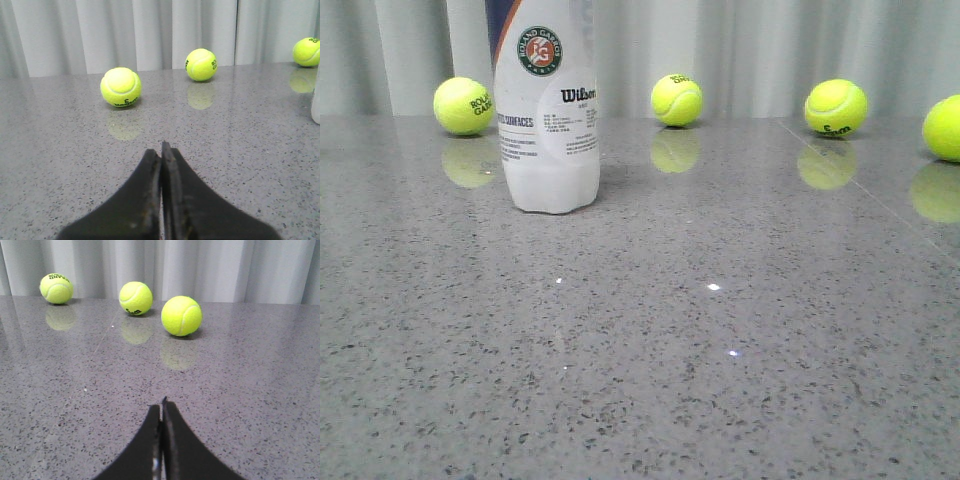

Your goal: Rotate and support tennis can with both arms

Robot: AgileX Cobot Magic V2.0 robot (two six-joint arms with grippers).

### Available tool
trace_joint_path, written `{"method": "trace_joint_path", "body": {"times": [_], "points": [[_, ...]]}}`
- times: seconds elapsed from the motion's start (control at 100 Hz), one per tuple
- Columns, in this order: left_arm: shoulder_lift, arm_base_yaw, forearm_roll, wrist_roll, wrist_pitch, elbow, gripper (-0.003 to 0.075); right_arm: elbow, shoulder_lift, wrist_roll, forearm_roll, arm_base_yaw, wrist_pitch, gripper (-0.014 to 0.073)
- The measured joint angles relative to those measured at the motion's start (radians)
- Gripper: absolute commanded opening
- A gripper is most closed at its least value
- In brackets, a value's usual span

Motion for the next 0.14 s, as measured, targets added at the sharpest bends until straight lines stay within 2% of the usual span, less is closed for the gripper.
{"method": "trace_joint_path", "body": {"times": [0.14], "points": [[0.000,0.000,0.000,0.000,0.000,0.000,-0.0019,0.000,0.000,0.000,0.000,0.000,0.000,-0.0061]]}}
